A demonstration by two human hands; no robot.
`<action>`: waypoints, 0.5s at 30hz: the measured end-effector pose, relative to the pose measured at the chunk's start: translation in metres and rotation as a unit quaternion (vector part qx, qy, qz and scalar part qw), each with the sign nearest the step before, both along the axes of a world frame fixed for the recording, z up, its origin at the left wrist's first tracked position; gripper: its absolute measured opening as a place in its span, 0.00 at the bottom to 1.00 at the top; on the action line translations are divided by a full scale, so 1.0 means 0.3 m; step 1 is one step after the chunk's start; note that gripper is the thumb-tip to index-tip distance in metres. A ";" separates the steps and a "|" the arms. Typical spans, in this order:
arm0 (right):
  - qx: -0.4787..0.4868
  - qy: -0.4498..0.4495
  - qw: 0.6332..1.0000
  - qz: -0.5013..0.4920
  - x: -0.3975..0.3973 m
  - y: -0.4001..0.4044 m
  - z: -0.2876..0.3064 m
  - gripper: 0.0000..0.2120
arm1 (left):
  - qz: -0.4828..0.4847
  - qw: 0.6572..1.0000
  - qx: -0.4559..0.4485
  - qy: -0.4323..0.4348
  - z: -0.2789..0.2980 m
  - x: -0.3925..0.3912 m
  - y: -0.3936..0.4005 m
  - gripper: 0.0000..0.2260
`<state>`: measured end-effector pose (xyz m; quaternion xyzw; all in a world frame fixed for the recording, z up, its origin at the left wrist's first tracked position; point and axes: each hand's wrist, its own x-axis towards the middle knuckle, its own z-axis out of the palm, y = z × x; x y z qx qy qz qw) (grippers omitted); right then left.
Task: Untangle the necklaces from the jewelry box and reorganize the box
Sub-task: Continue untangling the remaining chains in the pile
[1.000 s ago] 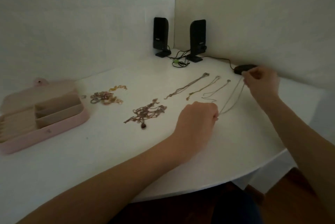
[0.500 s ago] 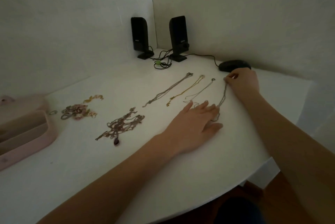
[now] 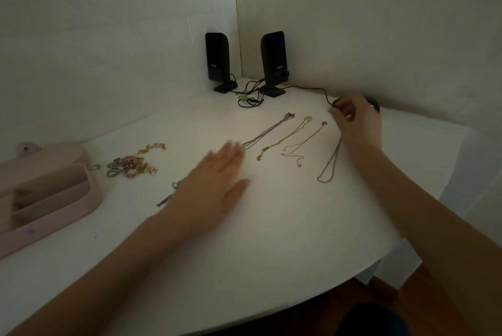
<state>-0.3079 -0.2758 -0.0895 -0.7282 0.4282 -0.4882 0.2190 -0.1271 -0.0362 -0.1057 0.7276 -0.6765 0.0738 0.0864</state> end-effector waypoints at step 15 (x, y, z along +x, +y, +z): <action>-0.110 0.407 0.801 0.426 0.493 0.664 -0.069 0.25 | 0.232 0.968 0.071 0.064 -0.039 0.130 0.430 0.52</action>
